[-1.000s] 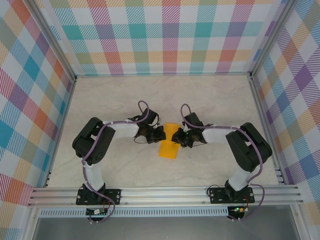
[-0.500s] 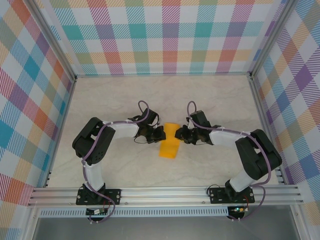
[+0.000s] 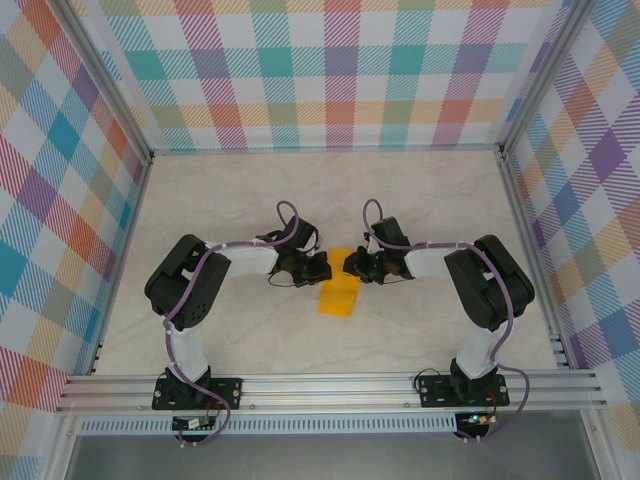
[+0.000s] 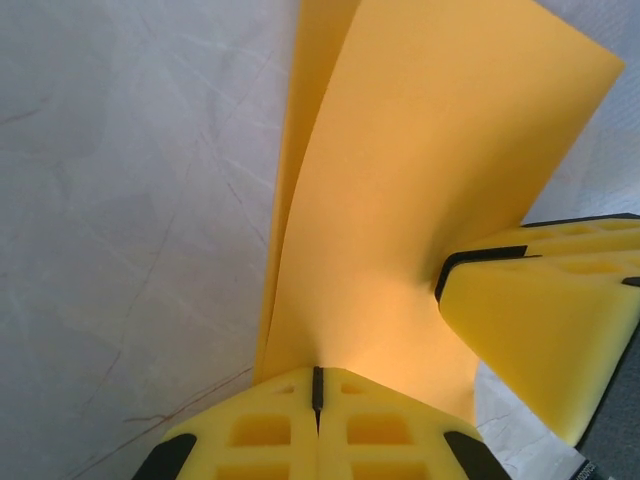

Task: Fold a paper plane with a square sheet of paper (pick it up from the middle)
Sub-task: Fold the square sheet of paper in half at the center of the table.

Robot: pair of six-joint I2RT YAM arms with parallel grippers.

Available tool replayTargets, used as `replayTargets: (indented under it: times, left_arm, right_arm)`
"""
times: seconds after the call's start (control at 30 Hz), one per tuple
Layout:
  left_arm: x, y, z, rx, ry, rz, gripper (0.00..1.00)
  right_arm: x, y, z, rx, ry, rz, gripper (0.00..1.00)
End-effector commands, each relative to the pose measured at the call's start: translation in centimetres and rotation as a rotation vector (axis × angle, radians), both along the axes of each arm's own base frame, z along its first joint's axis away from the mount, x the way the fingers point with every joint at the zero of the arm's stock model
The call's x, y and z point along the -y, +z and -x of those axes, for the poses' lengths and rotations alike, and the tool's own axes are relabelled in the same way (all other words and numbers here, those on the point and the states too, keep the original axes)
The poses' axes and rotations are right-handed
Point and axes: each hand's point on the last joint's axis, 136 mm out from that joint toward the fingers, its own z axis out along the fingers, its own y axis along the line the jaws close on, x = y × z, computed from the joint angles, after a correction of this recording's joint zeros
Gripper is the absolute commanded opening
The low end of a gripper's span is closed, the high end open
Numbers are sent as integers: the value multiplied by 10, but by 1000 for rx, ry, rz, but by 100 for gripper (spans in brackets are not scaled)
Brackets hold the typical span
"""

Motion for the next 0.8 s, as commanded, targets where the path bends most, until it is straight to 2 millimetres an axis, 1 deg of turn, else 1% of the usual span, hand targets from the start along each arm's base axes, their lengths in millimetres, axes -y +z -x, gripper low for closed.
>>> replayTargets:
  times: [0.0,0.07,0.13,0.2,0.3,0.4,0.43,0.5,0.57,0.63,0.77]
  left_arm:
    - [-64,-64,42,-168,35,-320,0]
    - [-67,-67,44,-173,36,-330,0]
    - [-68,-68,46,-176,35,-334,0]
    - [-68,-68,47,-174,34,-331,0]
    - [-68,-67,46,-170,31,-329,0]
    - [-66,-66,45,-168,29,-319,0]
    - [-65,-66,45,-167,29,-318,0]
    - [-65,-66,45,-165,29,-314,0]
    - [-64,-66,44,-166,30,-313,0]
    - [-64,-66,44,-167,32,-314,0]
    - [-66,-68,45,-177,48,-321,0]
  right_arm:
    - [35,-20,-8,14,-77,87,20]
    - [45,-20,-14,20,-107,95,20]
    - [51,-15,-22,33,-128,102,20]
    - [54,-8,-31,57,-142,114,20]
    - [53,9,-41,95,-149,117,20]
    - [42,38,-42,157,-123,76,20]
    - [37,46,-39,176,-107,68,20]
    - [26,56,-31,191,-75,53,21]
    - [14,56,-24,177,-40,40,21]
    - [0,50,-20,135,0,22,21]
    - [-17,38,-23,76,45,13,21]
